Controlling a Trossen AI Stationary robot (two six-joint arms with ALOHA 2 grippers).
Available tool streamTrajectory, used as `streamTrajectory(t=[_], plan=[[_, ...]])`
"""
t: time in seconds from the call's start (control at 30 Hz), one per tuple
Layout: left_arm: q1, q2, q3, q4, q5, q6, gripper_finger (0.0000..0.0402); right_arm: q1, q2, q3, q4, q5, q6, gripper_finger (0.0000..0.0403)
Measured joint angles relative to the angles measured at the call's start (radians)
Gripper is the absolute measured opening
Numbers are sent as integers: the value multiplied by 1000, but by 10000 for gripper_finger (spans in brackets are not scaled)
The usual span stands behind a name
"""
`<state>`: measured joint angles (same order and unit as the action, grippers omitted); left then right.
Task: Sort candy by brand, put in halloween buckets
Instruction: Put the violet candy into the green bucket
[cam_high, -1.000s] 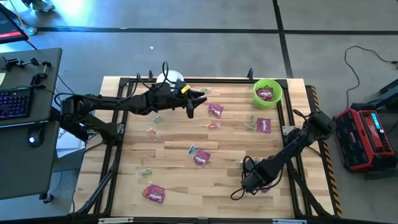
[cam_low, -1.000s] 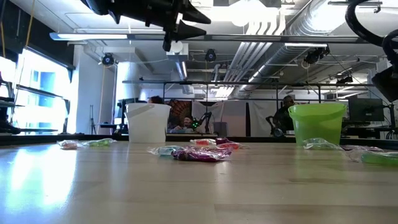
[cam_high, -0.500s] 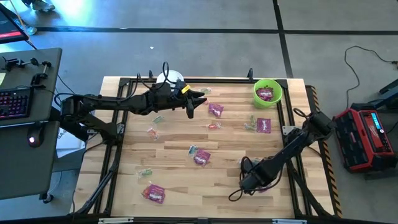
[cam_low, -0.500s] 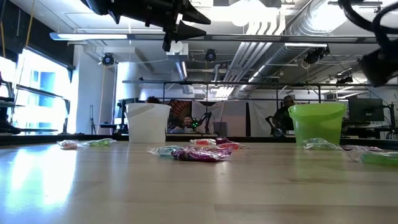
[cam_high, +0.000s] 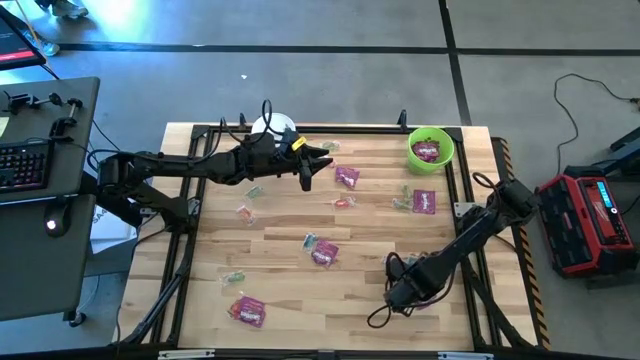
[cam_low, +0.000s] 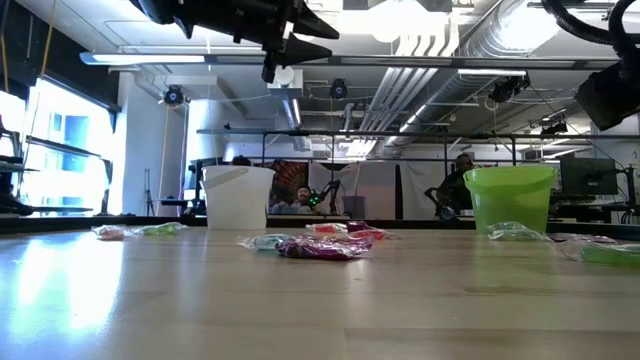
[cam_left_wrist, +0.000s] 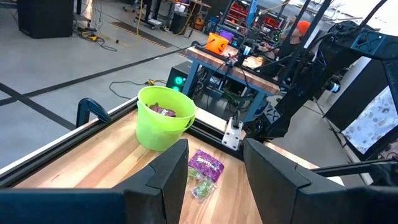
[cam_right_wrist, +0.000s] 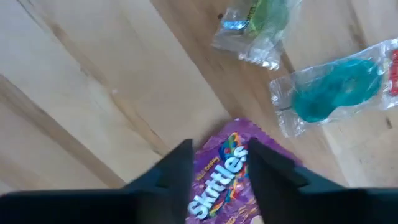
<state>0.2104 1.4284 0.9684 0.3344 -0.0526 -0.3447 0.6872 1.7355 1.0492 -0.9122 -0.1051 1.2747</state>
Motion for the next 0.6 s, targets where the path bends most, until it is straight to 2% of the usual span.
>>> streamTrajectory(t=[0.13, 0.3, 0.47, 0.6], plan=[[0, 0, 0, -1, 0, 2, 149, 0, 16, 0, -15, 17, -44, 203], [0, 0, 0, -2, 1, 7, 149, 0, 74, 2, -12, -45, -97, 218], [0, 0, 0, -3, 1, 8, 149, -1, 95, 5, -11, -63, -105, 186], [0, 0, 0, -3, 1, 8, 149, -1, 89, 4, -2, -66, -110, 114]])
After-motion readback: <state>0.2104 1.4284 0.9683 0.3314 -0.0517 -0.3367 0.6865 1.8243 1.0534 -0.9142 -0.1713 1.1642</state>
